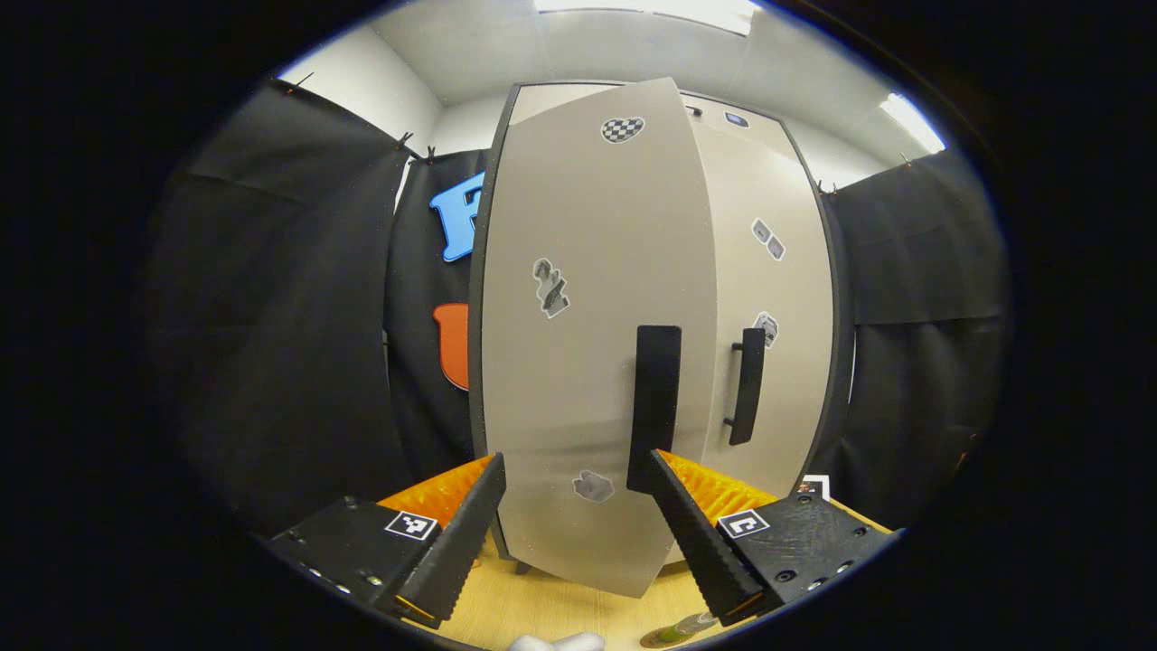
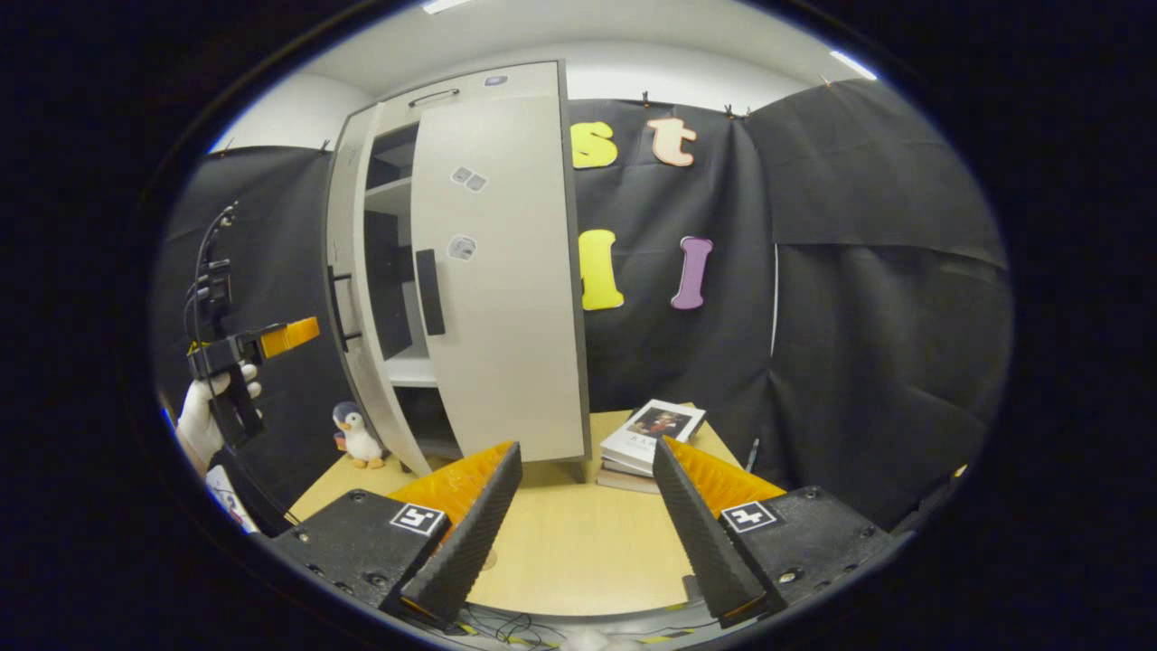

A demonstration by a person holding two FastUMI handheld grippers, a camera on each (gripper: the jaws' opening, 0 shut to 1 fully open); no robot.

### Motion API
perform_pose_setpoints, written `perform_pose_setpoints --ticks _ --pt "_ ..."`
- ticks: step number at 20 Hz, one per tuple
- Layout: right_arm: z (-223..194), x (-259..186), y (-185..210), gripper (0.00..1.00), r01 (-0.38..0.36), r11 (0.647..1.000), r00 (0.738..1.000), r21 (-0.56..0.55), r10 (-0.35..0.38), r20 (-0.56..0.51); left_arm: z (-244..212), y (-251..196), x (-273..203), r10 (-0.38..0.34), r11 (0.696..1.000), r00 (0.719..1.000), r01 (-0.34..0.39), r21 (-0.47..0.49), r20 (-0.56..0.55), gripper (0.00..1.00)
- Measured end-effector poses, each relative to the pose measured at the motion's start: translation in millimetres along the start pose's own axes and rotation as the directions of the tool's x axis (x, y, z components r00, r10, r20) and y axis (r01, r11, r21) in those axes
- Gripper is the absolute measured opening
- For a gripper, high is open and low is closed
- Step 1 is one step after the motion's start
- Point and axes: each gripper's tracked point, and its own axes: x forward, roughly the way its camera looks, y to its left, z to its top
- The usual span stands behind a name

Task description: Grasp the bottle in the cabinet with the left hand and place it on the coaster, then close the right door with the right hand and the left door with the left hand.

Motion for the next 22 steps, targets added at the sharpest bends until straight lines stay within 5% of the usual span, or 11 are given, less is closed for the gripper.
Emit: perform_pose_setpoints --ticks 12,22 --pt "18 11 40 0.96 -0.028 0.999 0.998 -0.047 0.03 0.046 -9 -12 -71 -0.016 1.0 1.0 0.017 0.008 -0.024 0.98" --pt "12 9 73 0.94 -0.034 0.999 0.993 -0.04 0.038 0.111 -32 17 -128 0.081 0.996 0.997 -0.081 -0.025 -0.018 0.97"
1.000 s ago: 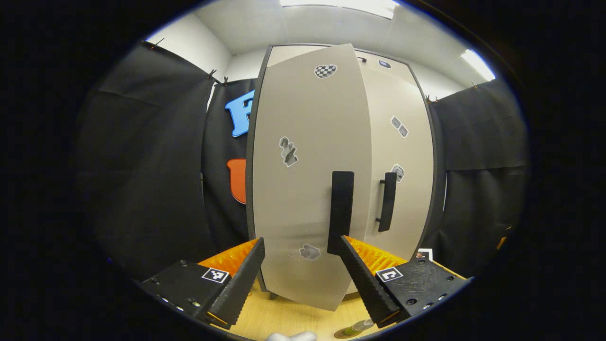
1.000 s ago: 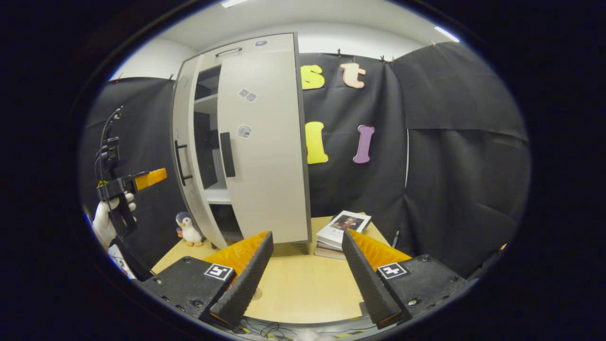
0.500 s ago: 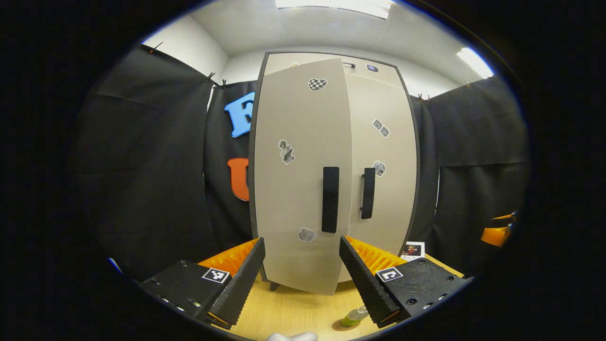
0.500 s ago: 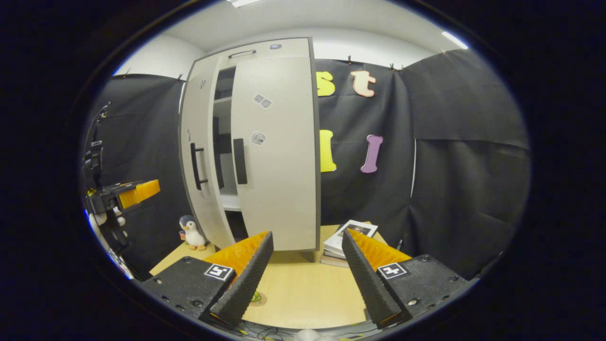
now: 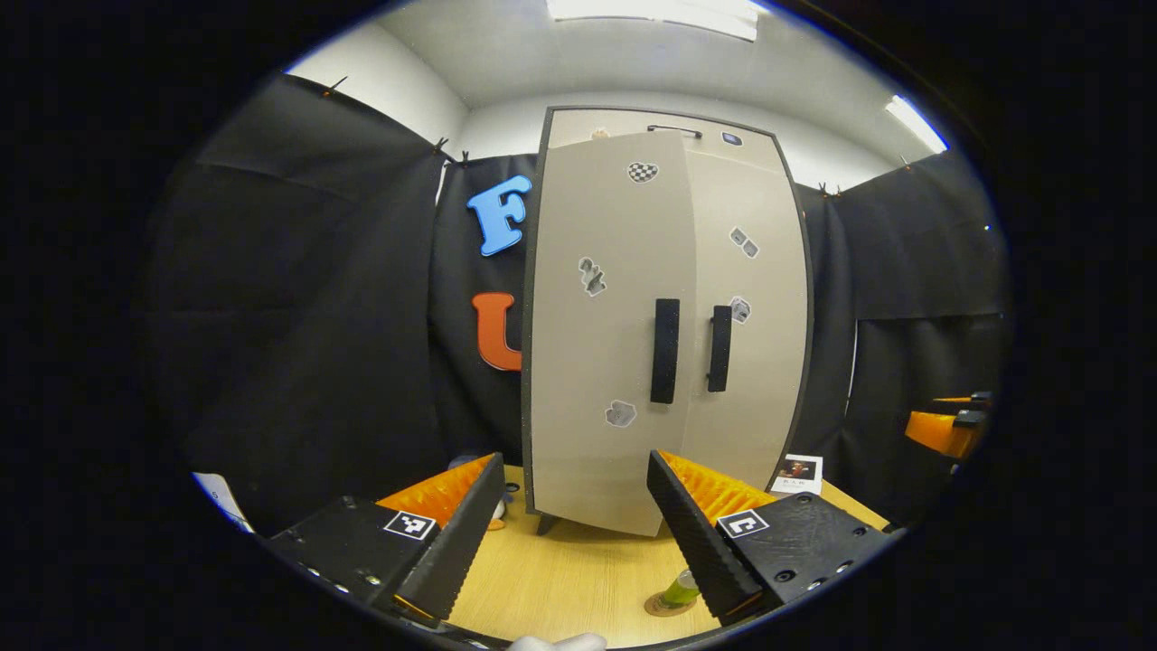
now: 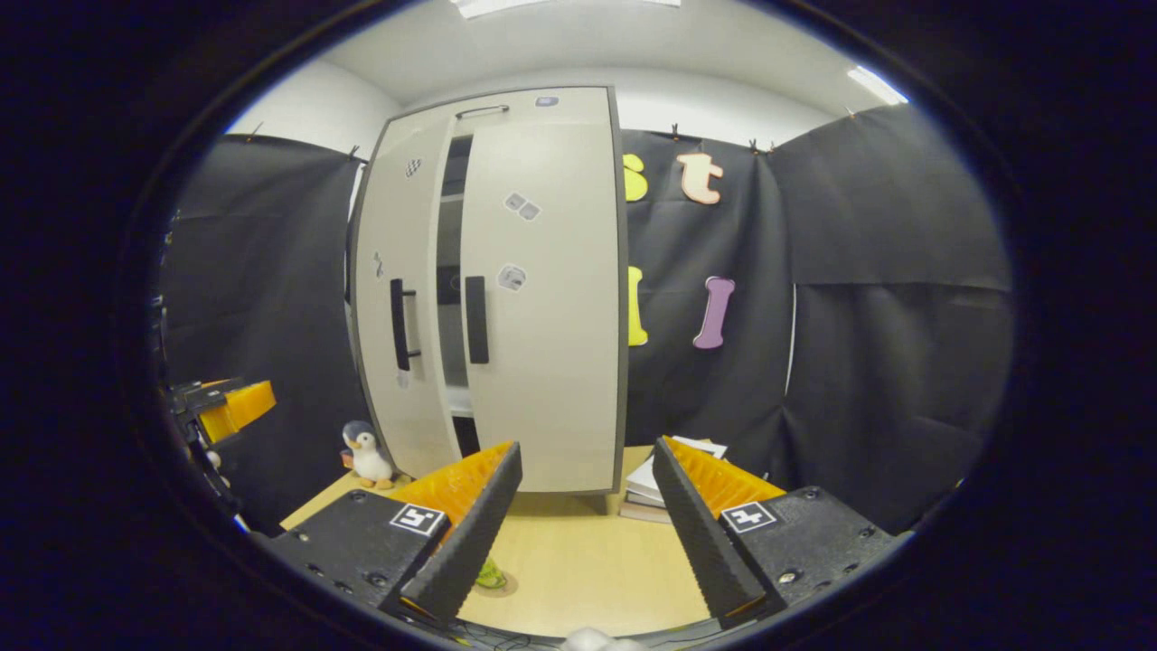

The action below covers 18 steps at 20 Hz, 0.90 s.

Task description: Grasp the bottle in the cabinet with the left hand and place it on the coaster, then close the right door with the right hand and the left door with the left hand.

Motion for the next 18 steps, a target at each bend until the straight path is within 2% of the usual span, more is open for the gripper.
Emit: perform_pose_setpoints --ticks 5,6,8,10,11,12,18 --pt "-3 -1 16 0.96 -0.028 0.999 1.0 -0.027 0.028 0.007 -1 8 -7 0.019 0.999 1.0 -0.019 0.039 -0.001 0.96" --pt "-2 0 18 0.96 -0.033 0.999 0.999 -0.024 0.033 0.009 0 8 -7 0.019 0.999 1.0 -0.019 0.036 0.0 0.99" --pt "-3 1 22 0.96 -0.041 0.999 0.999 -0.024 0.041 0.008 -2 5 -7 0.014 0.999 1.0 -0.014 0.034 -0.008 0.96" --pt "-5 0 24 0.96 -0.045 0.999 0.999 -0.026 0.045 0.001 -2 4 -6 0.009 0.999 1.0 -0.008 0.038 -0.013 0.99" --pt "-6 0 25 0.94 -0.046 0.999 0.999 -0.027 0.046 -0.004 -3 2 -6 0.003 0.999 1.0 -0.003 0.039 -0.016 0.96" --pt "-7 -1 26 0.96 -0.047 0.998 0.999 -0.029 0.047 -0.008 -3 0 -6 -0.002 0.999 1.0 0.003 0.04 -0.016 0.96" --pt "-6 -2 24 0.96 -0.035 0.999 0.999 -0.02 0.035 -0.001 -6 -6 -4 -0.025 0.998 0.999 0.026 0.052 -0.028 0.96"
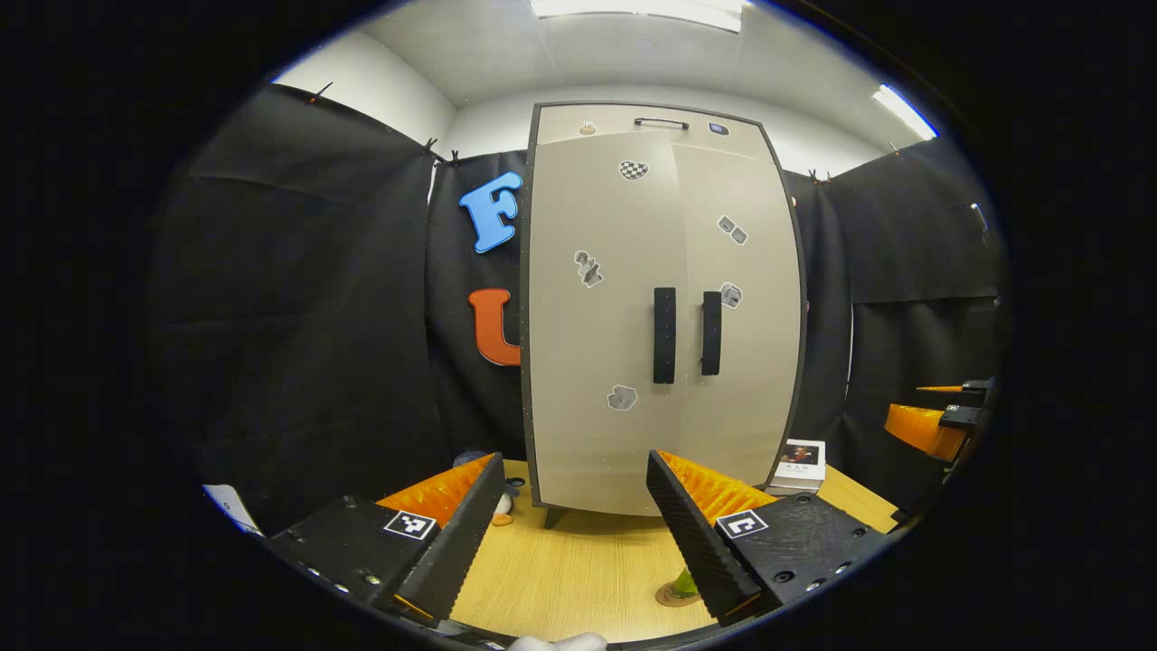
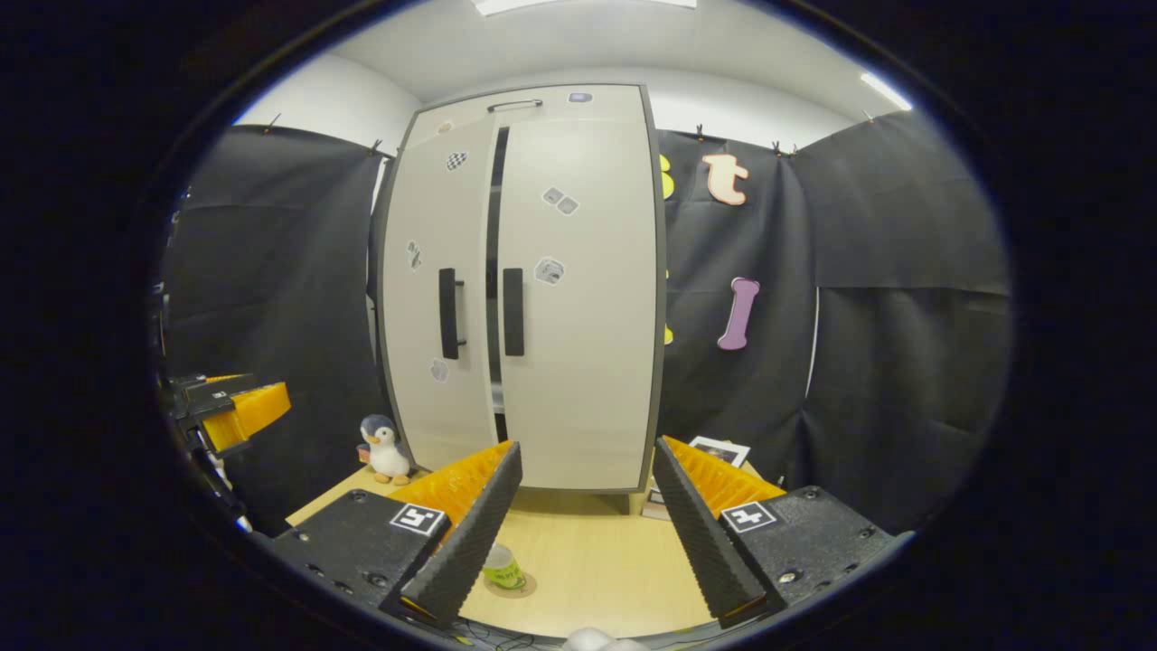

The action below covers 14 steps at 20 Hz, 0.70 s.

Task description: Grasp the bottle in the cabinet with the left hand and place it on the coaster, then close the right door with the right hand and the left door with the left hand.

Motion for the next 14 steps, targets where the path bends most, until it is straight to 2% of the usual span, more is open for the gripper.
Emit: perform_pose_setpoints --ticks 14 --pt "15 5 -1 0.96 0.037 0.999 0.998 0.013 -0.038 0.043 -6 -3 2 -0.023 1.0 0.999 0.023 0.009 -0.023 0.96"
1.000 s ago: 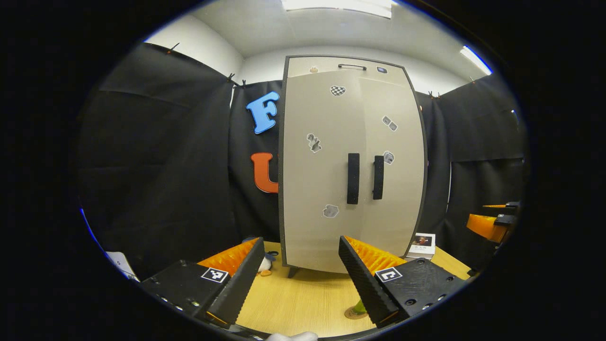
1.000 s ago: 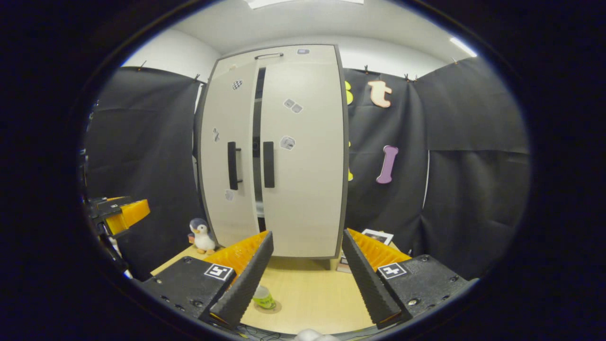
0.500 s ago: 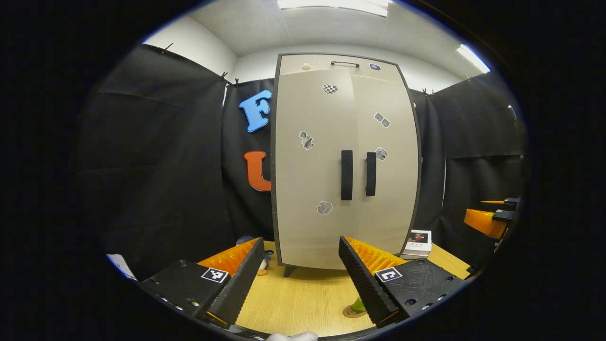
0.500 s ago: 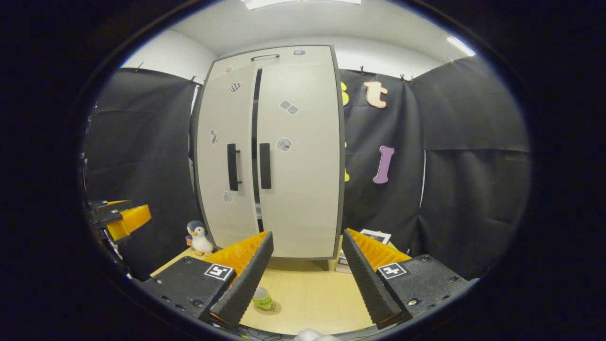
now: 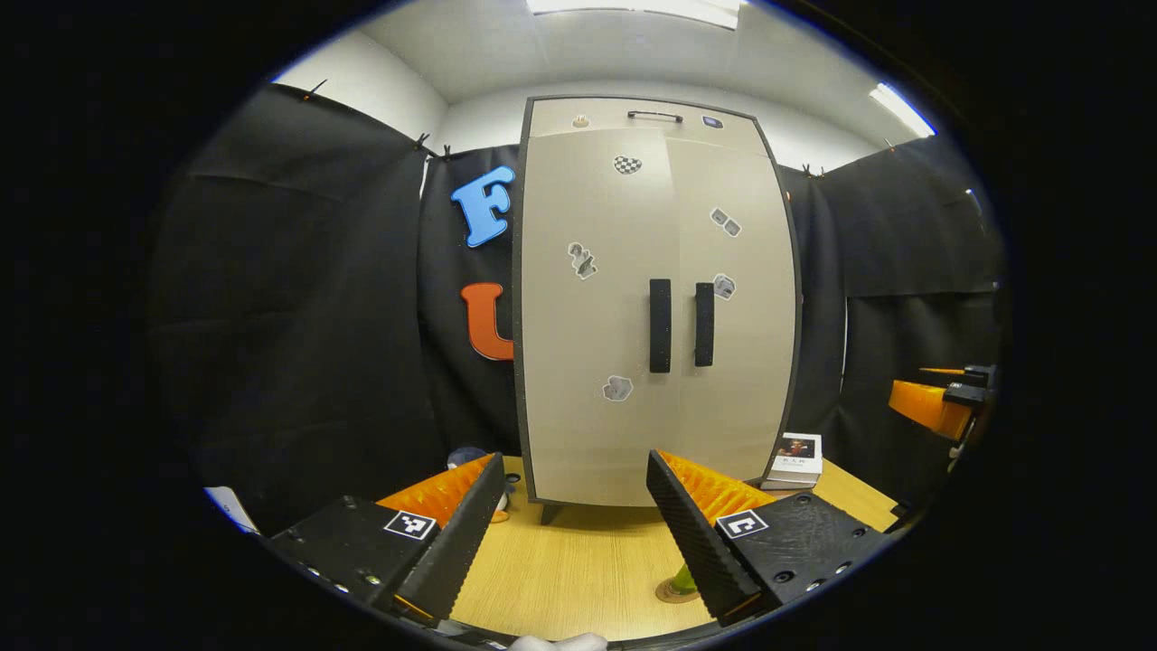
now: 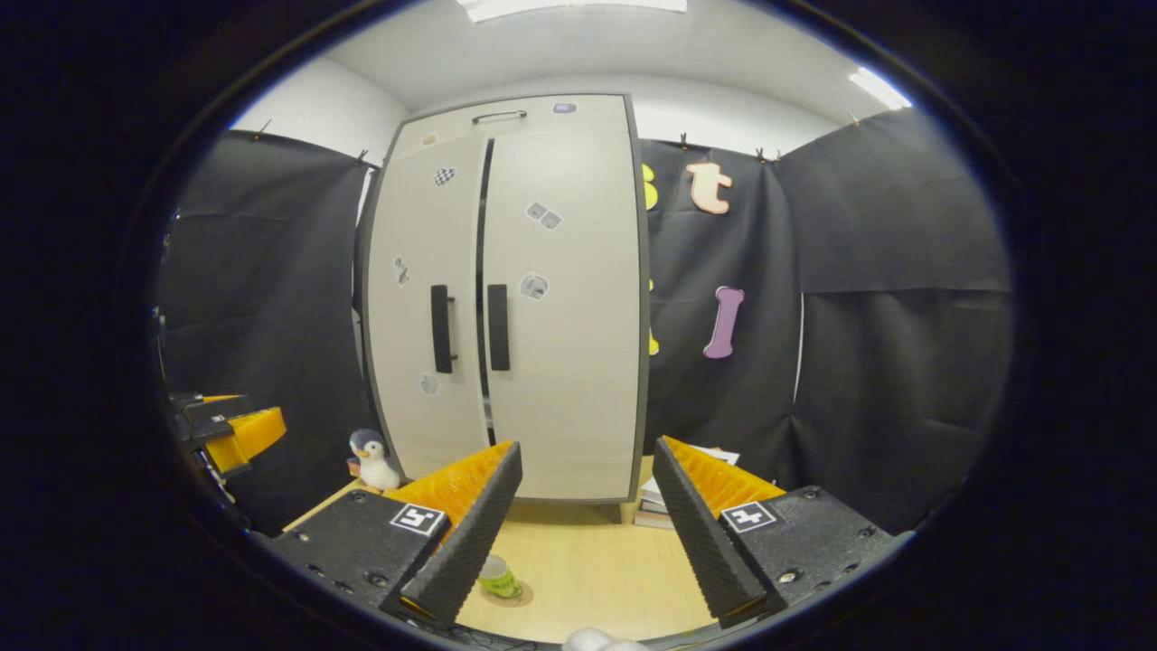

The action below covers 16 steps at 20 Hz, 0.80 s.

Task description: Grasp the bottle in the cabinet with the left hand and place it on the coaster, then close the right door with the right hand and the left door with the left hand.

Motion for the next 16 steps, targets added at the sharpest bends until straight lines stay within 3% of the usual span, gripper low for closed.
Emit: perform_pose_setpoints --ticks 16 --pt "-1 -3 20 0.96 0.015 1.0 1.0 -0.001 -0.015 0.009 -3 13 1 -0.026 1.0 1.0 0.026 0.009 0.0 0.97"
